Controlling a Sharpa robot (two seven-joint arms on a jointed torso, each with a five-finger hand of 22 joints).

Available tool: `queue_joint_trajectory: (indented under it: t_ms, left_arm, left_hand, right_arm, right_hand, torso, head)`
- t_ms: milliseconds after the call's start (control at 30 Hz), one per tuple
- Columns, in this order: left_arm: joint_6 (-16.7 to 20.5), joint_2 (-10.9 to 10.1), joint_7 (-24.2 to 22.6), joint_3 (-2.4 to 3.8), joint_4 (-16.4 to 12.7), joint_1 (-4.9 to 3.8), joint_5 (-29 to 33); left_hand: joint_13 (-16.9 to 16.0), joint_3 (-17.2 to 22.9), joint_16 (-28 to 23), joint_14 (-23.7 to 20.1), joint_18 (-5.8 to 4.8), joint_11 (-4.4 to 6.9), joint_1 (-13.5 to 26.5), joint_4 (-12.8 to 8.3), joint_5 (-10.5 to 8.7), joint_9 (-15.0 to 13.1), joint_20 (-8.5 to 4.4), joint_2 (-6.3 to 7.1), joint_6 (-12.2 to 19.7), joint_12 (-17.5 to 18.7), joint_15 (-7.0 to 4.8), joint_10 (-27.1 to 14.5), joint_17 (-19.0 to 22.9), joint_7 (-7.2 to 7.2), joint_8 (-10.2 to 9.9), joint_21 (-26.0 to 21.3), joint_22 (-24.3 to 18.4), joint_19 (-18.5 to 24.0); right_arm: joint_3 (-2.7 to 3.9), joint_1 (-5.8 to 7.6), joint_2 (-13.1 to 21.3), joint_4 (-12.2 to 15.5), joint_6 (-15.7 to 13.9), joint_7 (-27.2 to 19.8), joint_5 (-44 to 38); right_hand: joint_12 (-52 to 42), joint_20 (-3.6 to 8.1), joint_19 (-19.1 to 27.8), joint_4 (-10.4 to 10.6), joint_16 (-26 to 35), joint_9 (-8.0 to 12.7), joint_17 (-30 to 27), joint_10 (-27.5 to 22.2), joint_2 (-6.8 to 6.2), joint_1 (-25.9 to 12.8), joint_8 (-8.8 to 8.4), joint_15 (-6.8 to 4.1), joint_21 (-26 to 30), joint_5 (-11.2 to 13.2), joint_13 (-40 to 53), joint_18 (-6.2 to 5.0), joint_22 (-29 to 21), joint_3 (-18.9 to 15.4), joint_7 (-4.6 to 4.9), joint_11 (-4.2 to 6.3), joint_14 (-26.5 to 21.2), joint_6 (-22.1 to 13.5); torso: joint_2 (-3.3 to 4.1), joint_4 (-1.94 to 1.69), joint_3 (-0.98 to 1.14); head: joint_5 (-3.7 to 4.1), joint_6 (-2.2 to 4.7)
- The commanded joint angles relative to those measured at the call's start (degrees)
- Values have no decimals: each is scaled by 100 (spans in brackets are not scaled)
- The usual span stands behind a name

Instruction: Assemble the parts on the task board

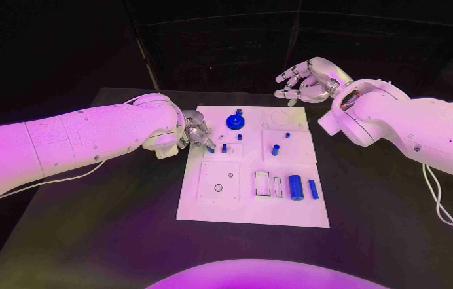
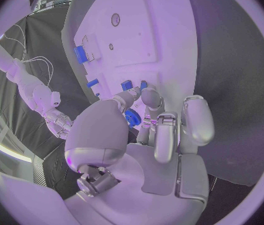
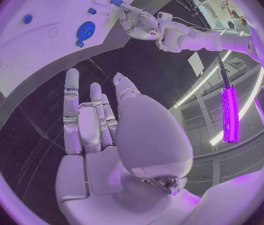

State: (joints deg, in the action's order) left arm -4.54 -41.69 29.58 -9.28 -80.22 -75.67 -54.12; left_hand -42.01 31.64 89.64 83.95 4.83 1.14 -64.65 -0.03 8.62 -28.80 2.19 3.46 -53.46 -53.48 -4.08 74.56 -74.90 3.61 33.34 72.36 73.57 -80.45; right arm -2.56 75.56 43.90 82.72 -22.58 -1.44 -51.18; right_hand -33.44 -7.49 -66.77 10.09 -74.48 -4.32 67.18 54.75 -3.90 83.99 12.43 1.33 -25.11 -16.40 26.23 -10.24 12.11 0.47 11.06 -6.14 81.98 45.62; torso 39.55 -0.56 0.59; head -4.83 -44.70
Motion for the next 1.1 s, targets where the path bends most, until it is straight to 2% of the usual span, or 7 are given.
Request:
queue_joint_trajectory:
  t_ms: [33,367,733,1100]
  left_arm:
    - [-167,37,35,-9,9,12,-10]
    - [-290,135,103,-12,103,12,-9]
    - [-302,170,148,-14,145,11,-9]
    - [-234,196,162,-14,167,11,-9]
  left_hand:
    - [-11,755,-16,582,-9,7,-42,-713,38,-6,-10,-18,-21,-9,-25,18,-1403,-40,24,-5,-3,-17]
    - [5,619,-1,589,-12,53,267,-511,11,22,-30,81,-127,-20,-54,93,-1434,-115,47,-3,22,-26]
    - [92,123,17,596,-18,92,675,-137,-15,104,-67,147,-278,7,-91,110,-1471,-166,24,-8,49,-42]
    - [114,-69,32,603,-24,99,726,-47,-16,134,-78,136,-325,8,-99,119,-1501,-175,14,9,76,-59]
  right_arm:
    - [5,11,-4,3,-2,-47,19]
    - [5,11,-1,4,-3,-44,19]
    - [5,11,9,1,7,-33,28]
    - [5,12,6,0,4,-35,32]
  right_hand:
    - [29,0,-57,30,-29,9,-6,6,10,50,24,28,17,7,-5,-28,-5,-4,8,-12,-1,-28]
    - [29,0,-57,30,-29,9,-6,6,10,50,24,28,17,7,-5,-28,-5,-4,8,-12,-1,-28]
    - [38,-5,-78,46,13,11,-66,1,2,30,32,36,73,13,-62,-25,-41,-18,15,-21,-31,-43]
    - [39,-8,-84,52,21,12,-77,-2,0,24,34,39,90,14,-78,-25,-53,-23,17,-24,-39,-49]
  torso:
    - [2,0,2]
    - [-2,2,2]
    - [1,1,2]
    - [4,1,0]
  head:
    - [1,-1]
    - [3,6]
    - [20,11]
    - [22,7]
